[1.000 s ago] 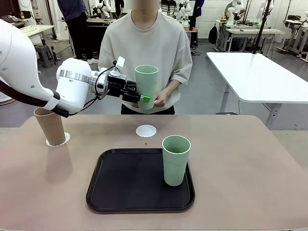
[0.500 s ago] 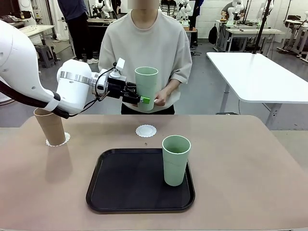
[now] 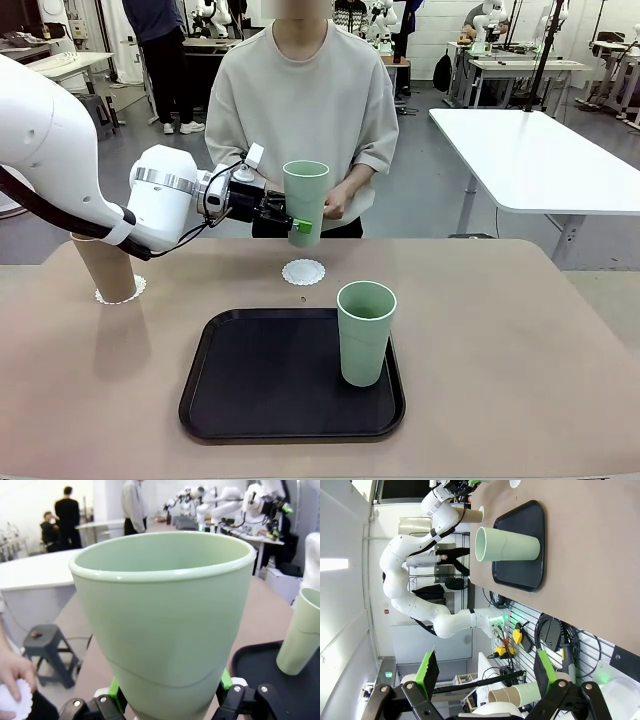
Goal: Place coasters on the table and set cups on them.
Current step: Take one Reusable plastic cup from the Flat Tray and place it on a coaster set by the human.
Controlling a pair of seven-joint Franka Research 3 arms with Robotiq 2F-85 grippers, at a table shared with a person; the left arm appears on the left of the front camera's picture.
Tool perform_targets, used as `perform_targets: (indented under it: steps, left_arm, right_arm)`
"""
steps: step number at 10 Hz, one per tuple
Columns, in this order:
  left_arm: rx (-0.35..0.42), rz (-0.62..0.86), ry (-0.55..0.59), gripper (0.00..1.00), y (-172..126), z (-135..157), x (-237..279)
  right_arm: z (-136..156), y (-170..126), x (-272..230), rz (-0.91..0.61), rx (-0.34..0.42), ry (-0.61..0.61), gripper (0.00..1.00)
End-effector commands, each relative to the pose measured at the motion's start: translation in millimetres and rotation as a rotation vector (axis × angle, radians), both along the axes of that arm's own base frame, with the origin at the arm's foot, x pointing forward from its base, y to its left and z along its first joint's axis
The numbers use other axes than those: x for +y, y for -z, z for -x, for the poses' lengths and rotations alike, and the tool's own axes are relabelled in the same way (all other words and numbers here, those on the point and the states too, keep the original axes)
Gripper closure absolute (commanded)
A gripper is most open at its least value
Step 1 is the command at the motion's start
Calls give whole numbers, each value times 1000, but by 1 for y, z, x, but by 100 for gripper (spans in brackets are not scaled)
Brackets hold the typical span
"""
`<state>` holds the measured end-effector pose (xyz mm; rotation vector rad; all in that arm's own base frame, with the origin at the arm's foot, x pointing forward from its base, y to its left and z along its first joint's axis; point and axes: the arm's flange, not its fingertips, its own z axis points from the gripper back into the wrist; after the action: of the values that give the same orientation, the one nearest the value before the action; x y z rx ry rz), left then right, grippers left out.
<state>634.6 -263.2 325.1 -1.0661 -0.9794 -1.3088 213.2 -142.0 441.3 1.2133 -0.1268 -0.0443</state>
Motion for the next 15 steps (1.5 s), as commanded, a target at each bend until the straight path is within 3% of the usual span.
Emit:
perform_targets:
  steps: [1,8,15]
  left_arm:
    - [-14,22,49,18,2,-12,5]
    - [30,22,72,18,38,-16,8]
    - [-6,-14,76,18,54,-12,6]
  right_arm:
    - [0,0,0,-12,-5,-3,0]
    - [0,0,0,-12,-5,-3,0]
    - [0,0,0,-12,-5,-3,0]
